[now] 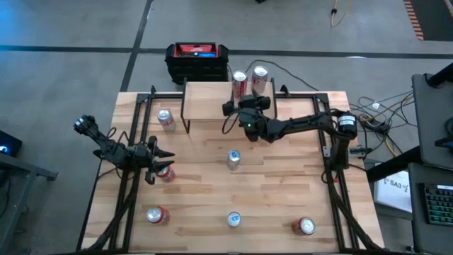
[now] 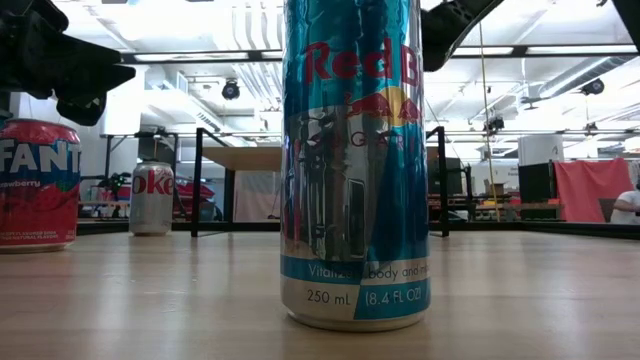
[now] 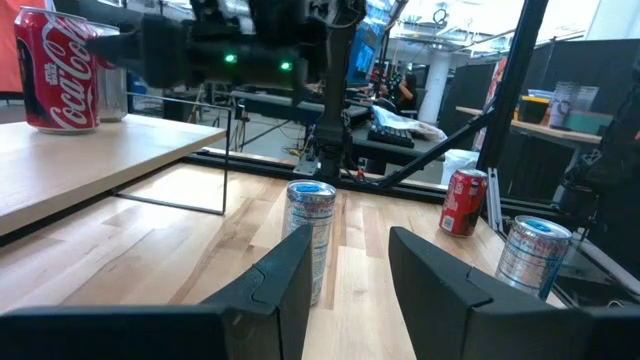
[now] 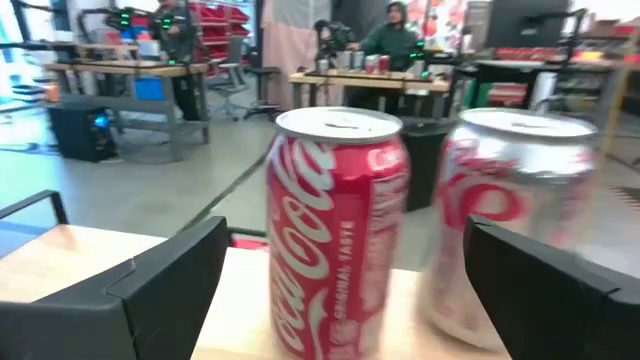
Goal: Place canned beverage on shelf
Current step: Adjust the red and silver soda can on the shelf
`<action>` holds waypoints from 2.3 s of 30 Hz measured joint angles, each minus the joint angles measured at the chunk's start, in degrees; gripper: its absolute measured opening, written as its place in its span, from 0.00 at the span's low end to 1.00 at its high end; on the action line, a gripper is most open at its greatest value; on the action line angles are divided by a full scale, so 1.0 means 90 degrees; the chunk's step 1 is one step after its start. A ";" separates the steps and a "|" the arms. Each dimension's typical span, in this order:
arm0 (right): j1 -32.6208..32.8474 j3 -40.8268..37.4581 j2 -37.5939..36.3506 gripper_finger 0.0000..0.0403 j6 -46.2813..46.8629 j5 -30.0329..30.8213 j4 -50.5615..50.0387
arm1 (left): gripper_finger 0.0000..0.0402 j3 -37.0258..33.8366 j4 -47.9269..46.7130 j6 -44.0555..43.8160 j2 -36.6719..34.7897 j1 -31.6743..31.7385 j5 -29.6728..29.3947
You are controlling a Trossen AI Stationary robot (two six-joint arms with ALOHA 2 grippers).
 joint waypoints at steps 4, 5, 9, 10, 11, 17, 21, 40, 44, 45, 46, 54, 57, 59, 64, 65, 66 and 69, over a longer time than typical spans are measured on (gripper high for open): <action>0.0403 -0.0005 -0.0397 0.95 -0.0142 0.0322 -0.0567 | 0.29 0.0002 0.0000 0.0001 0.0000 0.0002 0.0000; 0.0509 -0.0005 -0.0534 0.95 -0.0181 0.0388 -0.0739 | 0.29 -0.0001 0.0000 0.0000 0.0000 0.0002 -0.0002; 0.0857 -0.0005 -0.1120 0.95 -0.0188 0.0688 -0.1549 | 0.29 -0.0001 0.0000 0.0001 0.0000 0.0002 -0.0002; 0.0917 -0.0005 -0.1249 0.95 -0.0188 0.0749 -0.1754 | 0.29 -0.0001 0.0000 0.0000 0.0000 0.0000 0.0000; 0.0972 -0.0005 -0.1413 0.95 -0.0190 0.0759 -0.1948 | 0.29 -0.0001 -0.0002 0.0002 0.0000 0.0000 0.0000; 0.0992 -0.0005 -0.2349 0.95 -0.0348 0.0308 -0.2823 | 0.29 0.0001 0.0000 0.0001 0.0000 0.0000 0.0000; 0.0919 0.0037 -0.2833 0.95 -0.0831 -0.0204 -0.3036 | 0.29 -0.0001 0.0000 -0.0001 -0.0001 0.0002 -0.0002; -0.0083 0.2845 -0.2803 0.95 0.0715 -0.4493 -0.9485 | 0.29 0.0002 0.0000 -0.0001 -0.0002 0.0000 0.0000; -0.0531 0.3661 -0.2439 0.95 0.0677 -0.4932 -1.0575 | 0.29 0.0001 0.0000 0.0000 -0.0002 0.0002 -0.0002; -0.0606 0.3893 -0.2334 0.95 0.0609 -0.4937 -1.0732 | 0.29 -0.0001 0.0000 0.0000 -0.0002 0.0001 -0.0002; -0.0676 0.4128 -0.2226 0.95 0.0546 -0.4936 -1.0868 | 0.29 -0.0001 0.0000 0.0002 -0.0002 0.0000 -0.0001; -0.1504 0.6237 -0.0893 0.95 0.0240 -0.5856 -1.2453 | 0.29 -0.0001 -0.0002 0.0001 -0.0002 0.0002 -0.0002; -0.1862 0.6956 -0.0341 0.95 0.0144 -0.5948 -1.3140 | 0.29 -0.0001 0.0000 0.0002 0.0000 0.0002 -0.0001; -0.2086 0.7324 -0.0005 0.95 0.0028 -0.5976 -1.3437 | 0.29 0.0000 0.0000 0.0002 -0.0001 0.0000 0.0000; -0.2605 0.7140 0.0131 0.95 -0.0162 -0.6549 -1.3424 | 0.29 -0.0001 0.0000 -0.0001 -0.0002 0.0000 0.0000; -0.2703 0.7148 0.0144 0.95 -0.0136 -0.6769 -1.3463 | 0.29 -0.0001 -0.0001 0.0001 -0.0002 0.0000 -0.0002; -0.2799 0.7158 0.0144 0.95 -0.0132 -0.6928 -1.3492 | 0.29 -0.0001 -0.0001 0.0002 -0.0002 0.0001 -0.0002; -0.2934 0.7160 0.0136 0.95 -0.0121 -0.7092 -1.3396 | 0.29 -0.0001 -0.0002 0.0001 -0.0002 0.0001 -0.0002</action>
